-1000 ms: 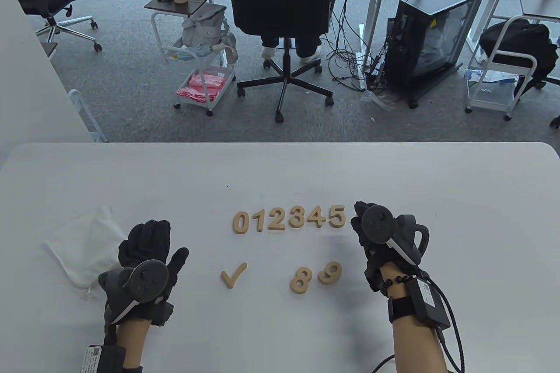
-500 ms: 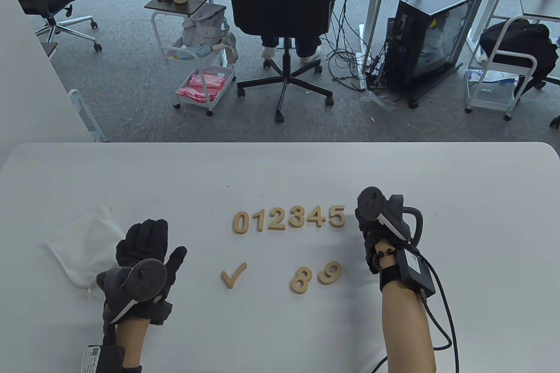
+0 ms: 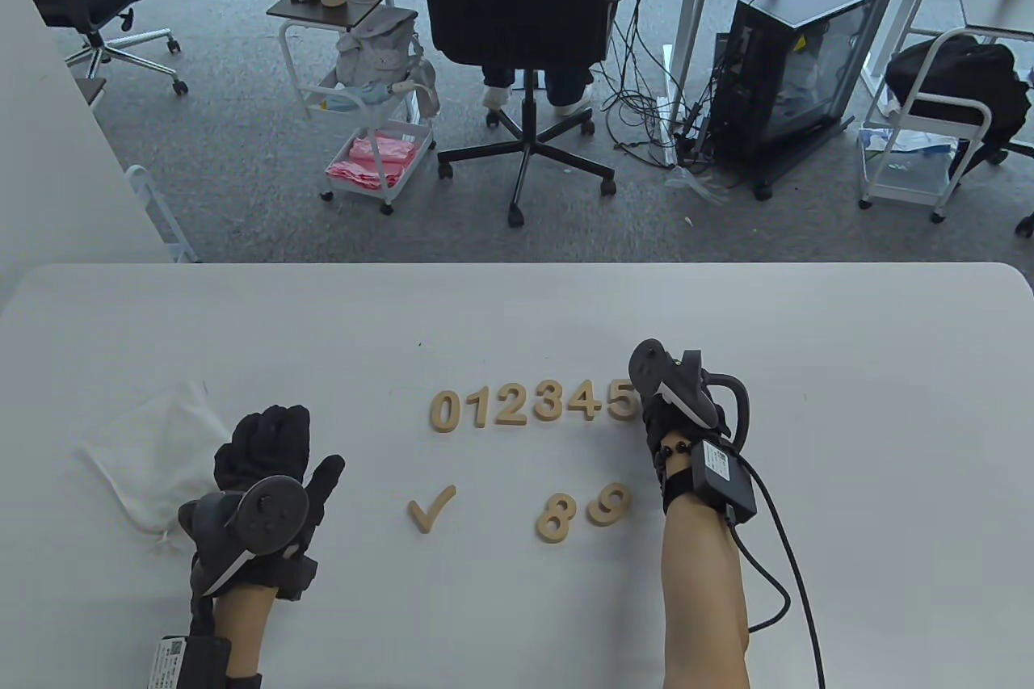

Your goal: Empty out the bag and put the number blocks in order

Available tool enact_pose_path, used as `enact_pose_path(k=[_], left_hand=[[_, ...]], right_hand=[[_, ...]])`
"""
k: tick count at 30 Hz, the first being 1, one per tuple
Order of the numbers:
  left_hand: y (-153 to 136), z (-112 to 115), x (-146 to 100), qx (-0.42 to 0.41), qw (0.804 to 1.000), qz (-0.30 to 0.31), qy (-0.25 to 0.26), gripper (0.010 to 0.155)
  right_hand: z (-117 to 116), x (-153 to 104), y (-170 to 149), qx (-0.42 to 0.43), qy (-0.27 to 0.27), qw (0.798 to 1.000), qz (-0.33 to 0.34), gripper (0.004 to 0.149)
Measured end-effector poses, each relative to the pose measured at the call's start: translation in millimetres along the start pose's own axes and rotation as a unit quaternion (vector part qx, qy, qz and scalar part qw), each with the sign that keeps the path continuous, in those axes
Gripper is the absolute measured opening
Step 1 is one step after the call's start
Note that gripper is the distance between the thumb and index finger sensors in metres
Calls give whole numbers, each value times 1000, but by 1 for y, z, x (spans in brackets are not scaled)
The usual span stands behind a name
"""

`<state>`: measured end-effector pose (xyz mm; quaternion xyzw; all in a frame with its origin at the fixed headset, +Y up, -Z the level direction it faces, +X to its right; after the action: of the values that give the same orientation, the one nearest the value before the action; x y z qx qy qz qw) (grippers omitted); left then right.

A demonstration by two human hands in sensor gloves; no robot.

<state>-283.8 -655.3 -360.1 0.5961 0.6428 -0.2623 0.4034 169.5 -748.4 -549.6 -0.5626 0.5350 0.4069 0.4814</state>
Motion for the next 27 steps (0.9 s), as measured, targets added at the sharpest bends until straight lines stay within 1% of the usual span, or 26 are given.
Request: enact_pose_path(k=[2, 4, 7, 17, 19, 27], left_hand=[[0, 0, 0, 0, 1000, 0, 1, 74], [0, 0, 0, 0, 1000, 1, 1, 75], [0, 0, 0, 0, 1000, 0, 2, 74], [0, 0, 0, 0, 1000, 0, 2, 75], [0, 0, 0, 0, 1000, 0, 3, 75], [0, 1, 0, 0, 1000, -1, 2, 75]], right_hand=[[0, 0, 1, -1, 3, 1000, -2, 43], [-4, 0, 2, -5, 20, 1000, -3, 44], [-4, -1, 3, -20, 14, 1000, -1, 45], [-13, -1, 1, -30, 43, 999, 4, 47], [-14, -2, 1, -33, 39, 999, 6, 47], [-17, 0, 1, -31, 53, 998, 8, 49]])
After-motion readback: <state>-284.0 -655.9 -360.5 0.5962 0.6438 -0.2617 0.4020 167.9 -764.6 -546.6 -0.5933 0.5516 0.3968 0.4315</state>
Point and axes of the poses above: the tracker on the back of each hand, its own y axis roughly to the thumb side, its own x axis roughly from the wrist to the fingertips, z = x × y, the point moved 4 cm from there along x, roughly from the wrist to the fingertips, and after that the axes turned 13 degrees about y, right-handed, at the moved point
